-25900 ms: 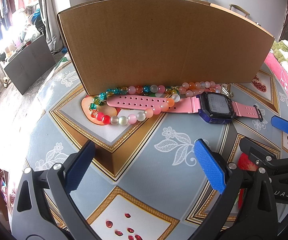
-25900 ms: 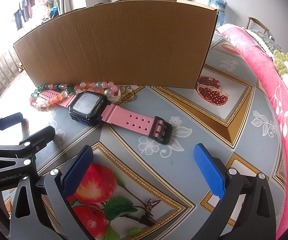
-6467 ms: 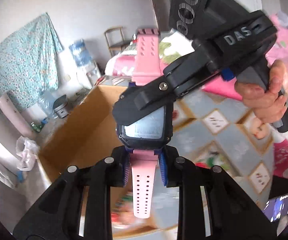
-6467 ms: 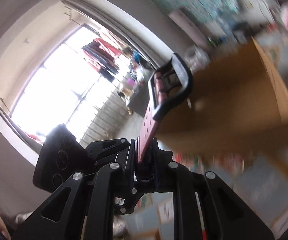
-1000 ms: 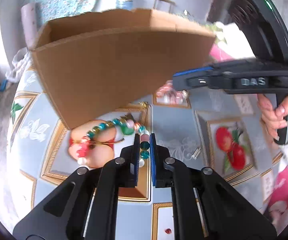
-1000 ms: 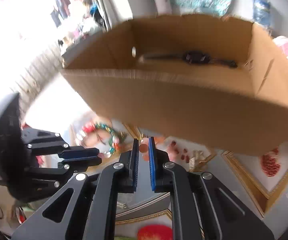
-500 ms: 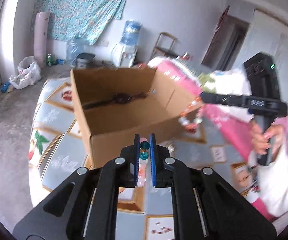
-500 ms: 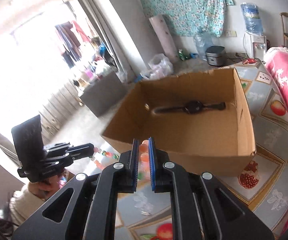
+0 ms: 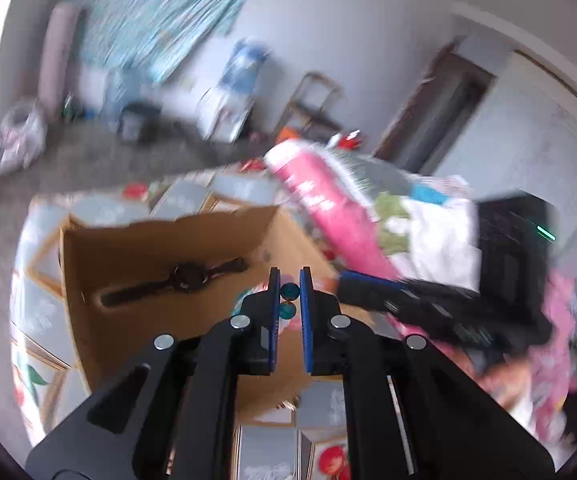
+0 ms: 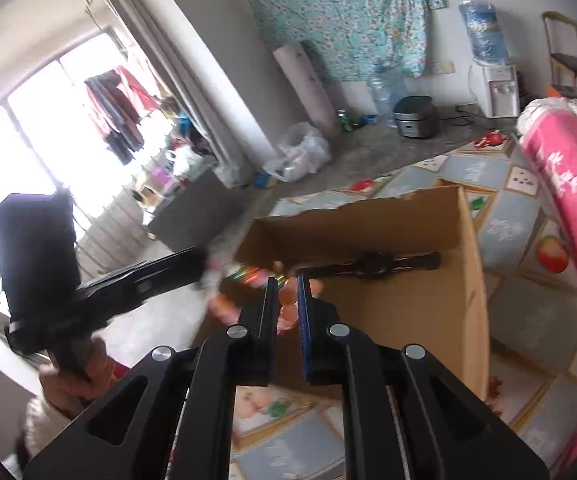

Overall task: Organize jewelry
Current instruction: 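Carry both bracelets over the box and open both tools to drop them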

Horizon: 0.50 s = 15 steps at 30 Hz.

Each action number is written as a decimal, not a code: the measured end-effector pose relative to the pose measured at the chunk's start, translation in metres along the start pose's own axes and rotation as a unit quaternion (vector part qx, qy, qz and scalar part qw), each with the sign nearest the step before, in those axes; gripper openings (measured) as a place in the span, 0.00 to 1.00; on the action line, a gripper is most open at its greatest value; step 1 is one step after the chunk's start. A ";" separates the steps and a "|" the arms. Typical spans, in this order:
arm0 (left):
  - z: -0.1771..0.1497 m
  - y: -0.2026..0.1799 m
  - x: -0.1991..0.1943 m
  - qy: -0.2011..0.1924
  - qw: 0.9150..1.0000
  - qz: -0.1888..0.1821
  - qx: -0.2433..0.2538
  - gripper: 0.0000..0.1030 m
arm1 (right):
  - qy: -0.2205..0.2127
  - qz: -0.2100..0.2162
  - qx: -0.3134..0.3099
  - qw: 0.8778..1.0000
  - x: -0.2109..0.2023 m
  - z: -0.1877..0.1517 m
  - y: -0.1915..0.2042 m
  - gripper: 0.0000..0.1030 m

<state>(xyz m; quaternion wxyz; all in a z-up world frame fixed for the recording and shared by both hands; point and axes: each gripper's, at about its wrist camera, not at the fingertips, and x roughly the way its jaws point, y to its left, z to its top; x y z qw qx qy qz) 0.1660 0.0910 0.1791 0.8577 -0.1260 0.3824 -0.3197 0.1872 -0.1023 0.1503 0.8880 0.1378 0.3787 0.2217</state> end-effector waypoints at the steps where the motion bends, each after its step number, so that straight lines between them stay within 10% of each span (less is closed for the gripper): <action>1: 0.004 0.007 0.017 0.023 1.000 0.012 -0.015 0.08 | 0.004 -0.010 -0.003 1.000 0.004 -0.001 -0.001 0.10; 8: -0.010 0.064 0.100 0.150 0.972 0.172 -0.058 0.08 | 0.038 -0.073 -0.004 0.997 0.043 0.003 -0.015 0.10; 15: -0.015 0.086 0.088 0.161 0.941 0.297 -0.006 0.20 | 0.086 -0.110 -0.023 0.990 0.082 0.015 -0.009 0.10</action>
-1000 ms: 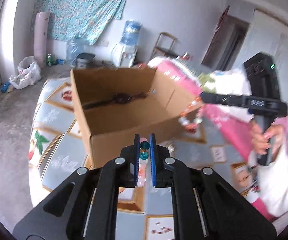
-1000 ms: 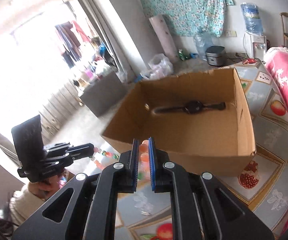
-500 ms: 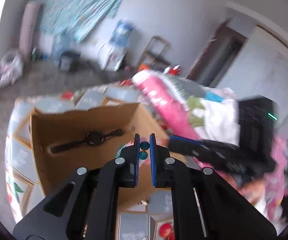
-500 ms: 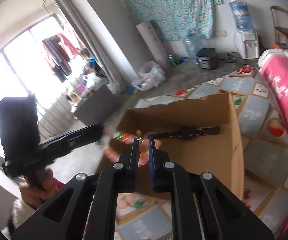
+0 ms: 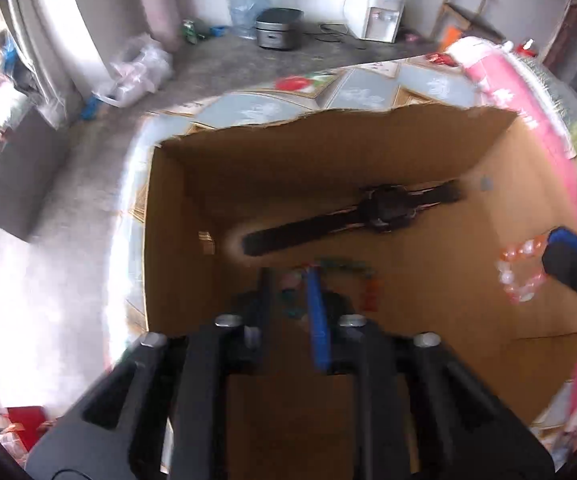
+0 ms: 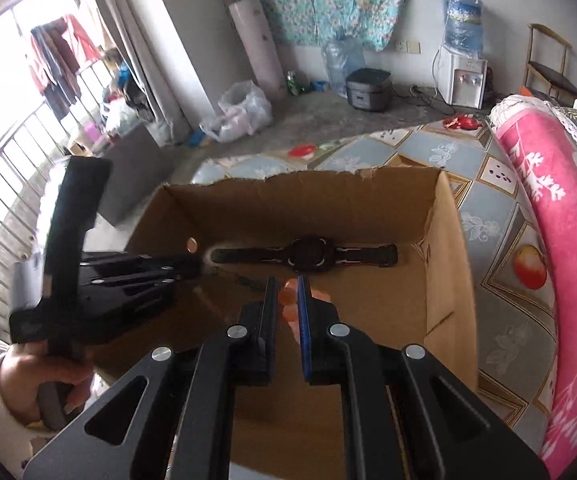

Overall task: Organize jewelry
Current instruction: 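Carry both bracelets over the box and open both tools to drop them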

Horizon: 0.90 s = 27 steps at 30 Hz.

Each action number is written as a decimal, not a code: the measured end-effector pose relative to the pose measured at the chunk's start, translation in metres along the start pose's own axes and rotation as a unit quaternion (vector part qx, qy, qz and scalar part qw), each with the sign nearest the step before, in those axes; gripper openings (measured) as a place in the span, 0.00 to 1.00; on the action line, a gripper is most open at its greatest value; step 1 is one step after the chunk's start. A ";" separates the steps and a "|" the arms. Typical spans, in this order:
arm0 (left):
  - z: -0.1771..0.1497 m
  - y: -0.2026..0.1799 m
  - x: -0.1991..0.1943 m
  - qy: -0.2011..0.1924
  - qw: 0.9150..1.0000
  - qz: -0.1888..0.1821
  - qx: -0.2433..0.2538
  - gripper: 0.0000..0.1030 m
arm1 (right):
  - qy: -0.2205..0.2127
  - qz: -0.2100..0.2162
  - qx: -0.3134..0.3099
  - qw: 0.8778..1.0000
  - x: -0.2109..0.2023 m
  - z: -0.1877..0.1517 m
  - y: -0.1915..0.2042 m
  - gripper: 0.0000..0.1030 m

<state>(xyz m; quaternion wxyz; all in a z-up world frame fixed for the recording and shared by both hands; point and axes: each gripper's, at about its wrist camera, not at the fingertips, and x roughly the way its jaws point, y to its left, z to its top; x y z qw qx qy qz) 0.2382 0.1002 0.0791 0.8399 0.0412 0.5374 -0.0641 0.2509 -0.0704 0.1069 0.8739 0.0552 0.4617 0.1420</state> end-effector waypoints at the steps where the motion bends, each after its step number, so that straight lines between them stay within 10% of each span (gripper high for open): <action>1: -0.002 -0.002 -0.005 -0.010 1.000 0.017 0.007 0.34 | 0.009 -0.010 -0.003 1.000 0.005 0.002 0.002 0.10; 3: -0.006 -0.008 -0.022 -0.032 0.999 0.030 0.014 0.54 | 0.018 -0.033 -0.008 0.999 0.012 0.003 0.005 0.10; 12: -0.083 0.010 -0.093 -0.121 0.990 -0.067 0.017 0.54 | 0.080 -0.129 -0.036 0.988 0.056 0.004 0.003 0.10; 27: -0.154 0.047 -0.130 -0.199 0.969 -0.141 -0.035 0.54 | 0.164 -0.125 -0.043 0.978 0.096 0.006 0.020 0.10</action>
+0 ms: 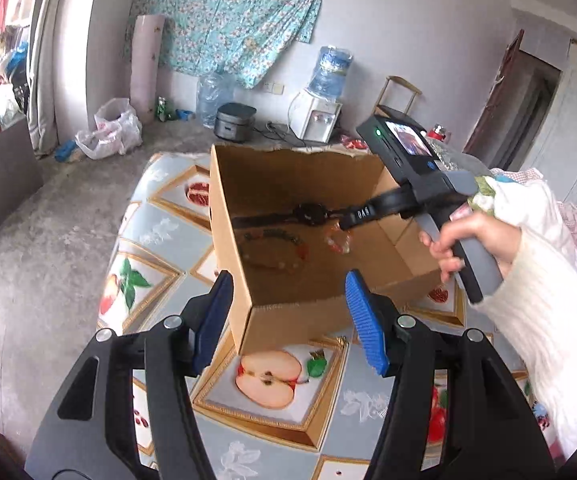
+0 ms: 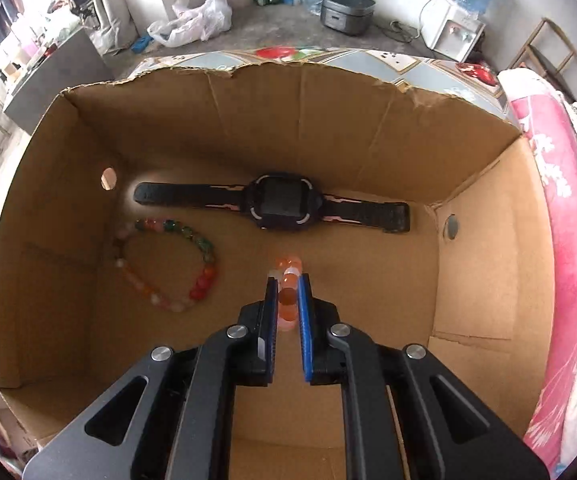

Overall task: Organize jewelry
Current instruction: 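Carry both bracelets over the box and open both tools to drop them, then move both tools back out to the table beside the box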

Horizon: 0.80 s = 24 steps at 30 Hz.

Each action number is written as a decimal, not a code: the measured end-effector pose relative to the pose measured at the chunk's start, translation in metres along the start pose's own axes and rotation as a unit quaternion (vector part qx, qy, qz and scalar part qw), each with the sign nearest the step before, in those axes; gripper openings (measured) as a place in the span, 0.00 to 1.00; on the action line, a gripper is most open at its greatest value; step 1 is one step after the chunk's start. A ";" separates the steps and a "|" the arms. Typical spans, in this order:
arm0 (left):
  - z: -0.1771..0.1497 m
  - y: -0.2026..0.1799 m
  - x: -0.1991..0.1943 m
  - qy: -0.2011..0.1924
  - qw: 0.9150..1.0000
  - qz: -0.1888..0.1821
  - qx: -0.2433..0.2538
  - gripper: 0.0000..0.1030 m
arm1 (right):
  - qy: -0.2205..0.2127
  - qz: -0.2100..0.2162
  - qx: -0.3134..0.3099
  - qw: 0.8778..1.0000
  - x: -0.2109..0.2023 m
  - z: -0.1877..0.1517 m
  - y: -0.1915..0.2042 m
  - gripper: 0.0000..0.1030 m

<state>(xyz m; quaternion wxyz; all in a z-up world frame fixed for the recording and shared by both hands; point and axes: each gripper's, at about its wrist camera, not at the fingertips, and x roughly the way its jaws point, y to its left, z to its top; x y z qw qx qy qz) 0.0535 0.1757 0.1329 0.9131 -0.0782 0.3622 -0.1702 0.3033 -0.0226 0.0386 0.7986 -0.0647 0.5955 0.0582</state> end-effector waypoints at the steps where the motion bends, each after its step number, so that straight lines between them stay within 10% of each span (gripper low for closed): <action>1: -0.002 0.001 0.000 0.001 1.000 -0.001 -0.003 0.54 | 0.003 -0.018 -0.007 1.000 0.001 0.000 0.000 0.11; 7: -0.010 0.011 0.001 0.010 1.000 0.007 -0.010 0.54 | 0.007 -0.040 -0.005 0.999 -0.002 -0.002 -0.010 0.24; 11: -0.016 0.003 -0.012 -0.006 1.000 0.001 0.017 0.54 | -0.082 -0.022 -0.010 0.996 -0.047 -0.019 -0.013 0.24; 17: -0.065 -0.010 -0.018 0.007 0.996 -0.005 0.092 0.54 | -0.240 0.118 -0.039 0.963 -0.149 -0.134 -0.017 0.24; 24: -0.097 -0.021 0.046 0.097 0.985 -0.004 0.140 0.27 | -0.199 0.175 0.016 0.964 -0.107 -0.245 -0.037 0.24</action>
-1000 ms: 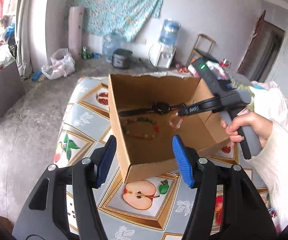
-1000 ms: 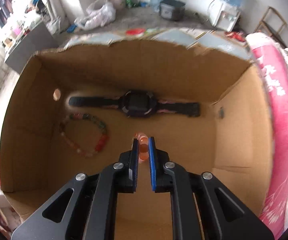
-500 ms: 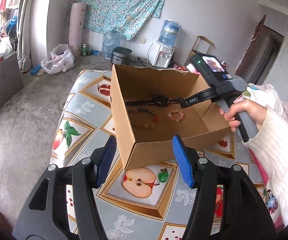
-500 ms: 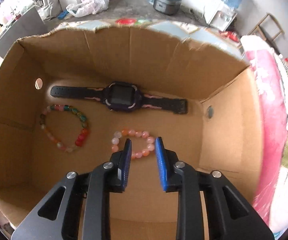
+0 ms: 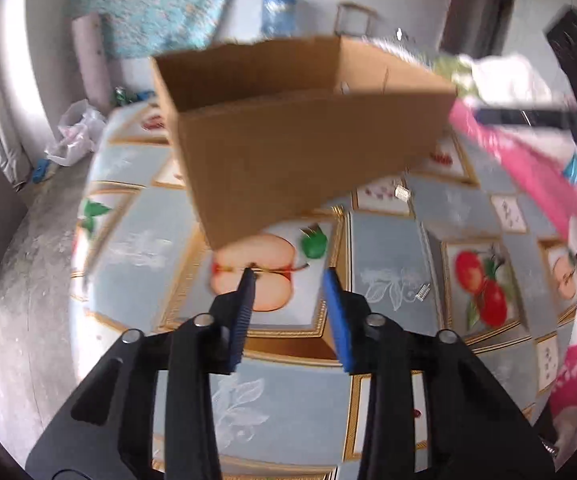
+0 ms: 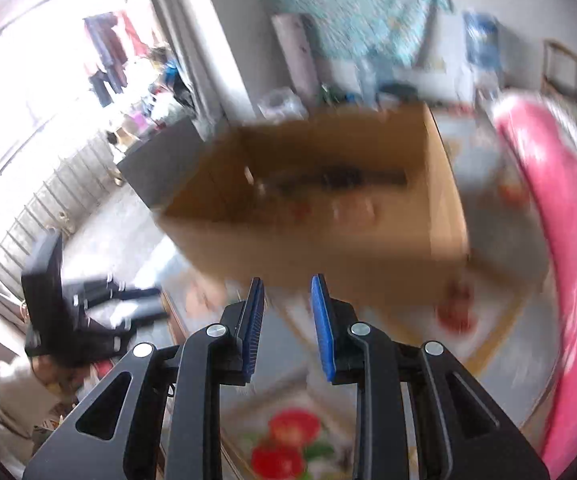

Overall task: Organize jewelry
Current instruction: 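Move both tools back out to the table beside the box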

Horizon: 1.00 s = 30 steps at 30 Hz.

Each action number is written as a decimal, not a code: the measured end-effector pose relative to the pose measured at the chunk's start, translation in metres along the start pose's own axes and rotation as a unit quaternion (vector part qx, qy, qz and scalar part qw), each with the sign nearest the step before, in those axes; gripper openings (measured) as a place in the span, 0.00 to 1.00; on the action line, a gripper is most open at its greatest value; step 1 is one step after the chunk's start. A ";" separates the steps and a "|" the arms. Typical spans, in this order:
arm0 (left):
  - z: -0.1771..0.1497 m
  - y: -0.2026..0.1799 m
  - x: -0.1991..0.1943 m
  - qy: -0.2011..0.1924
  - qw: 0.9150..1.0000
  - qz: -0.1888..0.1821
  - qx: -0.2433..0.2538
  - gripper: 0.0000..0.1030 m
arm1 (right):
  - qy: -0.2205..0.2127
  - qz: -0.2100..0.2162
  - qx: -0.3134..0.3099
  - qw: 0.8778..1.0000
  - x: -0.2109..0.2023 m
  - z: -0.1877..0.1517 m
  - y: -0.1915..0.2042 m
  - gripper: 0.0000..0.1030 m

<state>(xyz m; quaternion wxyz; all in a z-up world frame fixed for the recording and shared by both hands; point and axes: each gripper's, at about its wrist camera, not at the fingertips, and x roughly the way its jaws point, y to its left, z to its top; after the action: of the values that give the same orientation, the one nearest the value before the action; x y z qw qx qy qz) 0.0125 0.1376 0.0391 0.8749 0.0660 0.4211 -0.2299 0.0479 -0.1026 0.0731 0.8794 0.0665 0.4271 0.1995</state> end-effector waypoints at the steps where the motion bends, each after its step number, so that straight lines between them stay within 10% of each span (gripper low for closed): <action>1: 0.001 -0.002 0.004 0.003 1.000 -0.009 -0.001 0.22 | 0.012 0.018 0.017 1.000 0.005 -0.018 -0.004 0.24; 7: 0.002 -0.029 0.030 0.037 0.997 -0.009 0.062 0.23 | 0.050 0.042 -0.022 0.998 0.037 -0.062 0.015 0.24; 30: 0.024 -0.026 0.072 0.013 0.999 0.038 0.021 0.12 | 0.058 0.061 -0.032 0.996 0.074 -0.089 0.042 0.24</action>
<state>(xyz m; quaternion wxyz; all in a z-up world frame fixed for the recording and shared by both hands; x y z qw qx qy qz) 0.0567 0.0823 0.0008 0.8760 0.1027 0.4246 -0.2045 0.0074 -0.0389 -0.0248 0.8411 0.0529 0.4659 0.2698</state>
